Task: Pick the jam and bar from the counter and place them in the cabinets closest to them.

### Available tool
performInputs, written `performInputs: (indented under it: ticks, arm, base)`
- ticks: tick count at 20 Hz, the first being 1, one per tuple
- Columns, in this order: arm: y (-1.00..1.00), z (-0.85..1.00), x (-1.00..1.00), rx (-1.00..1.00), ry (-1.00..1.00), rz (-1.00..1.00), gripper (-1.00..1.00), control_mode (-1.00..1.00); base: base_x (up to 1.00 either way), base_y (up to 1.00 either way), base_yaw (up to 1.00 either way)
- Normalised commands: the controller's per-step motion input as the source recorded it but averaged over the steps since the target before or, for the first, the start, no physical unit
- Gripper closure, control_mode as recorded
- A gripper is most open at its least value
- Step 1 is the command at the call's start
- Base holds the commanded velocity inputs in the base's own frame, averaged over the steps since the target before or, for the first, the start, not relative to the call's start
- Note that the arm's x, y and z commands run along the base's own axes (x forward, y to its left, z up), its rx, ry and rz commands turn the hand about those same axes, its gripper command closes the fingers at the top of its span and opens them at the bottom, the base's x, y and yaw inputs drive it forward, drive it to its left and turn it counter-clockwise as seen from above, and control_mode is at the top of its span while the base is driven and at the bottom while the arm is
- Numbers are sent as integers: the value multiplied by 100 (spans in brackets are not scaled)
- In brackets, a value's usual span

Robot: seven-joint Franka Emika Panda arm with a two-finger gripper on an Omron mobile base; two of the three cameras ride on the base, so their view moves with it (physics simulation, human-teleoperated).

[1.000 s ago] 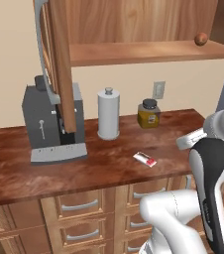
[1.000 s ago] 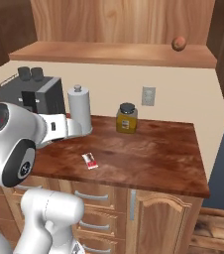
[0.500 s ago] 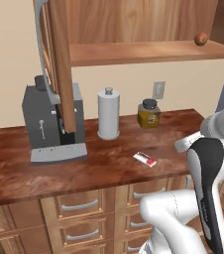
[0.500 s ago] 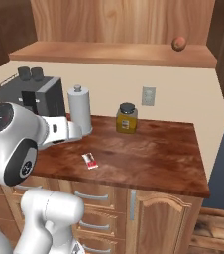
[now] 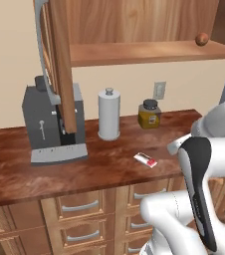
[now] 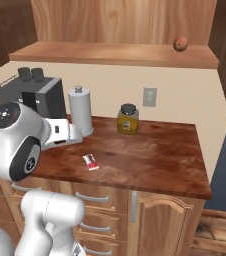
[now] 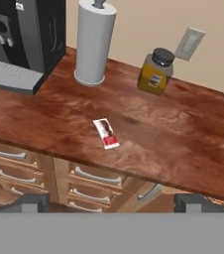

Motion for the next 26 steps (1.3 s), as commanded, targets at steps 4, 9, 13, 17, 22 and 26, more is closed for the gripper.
performInputs:
  ticks: [4,9,13,17,22,26]
  arm:
    - [4,-38,18,1,1,0,-100,-100]
    - [2,-44,22,3,2,0,-100,-100]
    - [0,-50,22,3,3,0,-100,-100]
    - [0,-49,24,0,1,0,-100,-100]
    - [0,-49,26,0,0,0,-100,-100]
    - [0,-49,25,0,0,0,-100,-100]
  base:
    - [0,0,0]
    - [0,0,0]
    - [0,0,0]
    - [0,0,0]
    - [0,0,0]
    - [0,0,0]
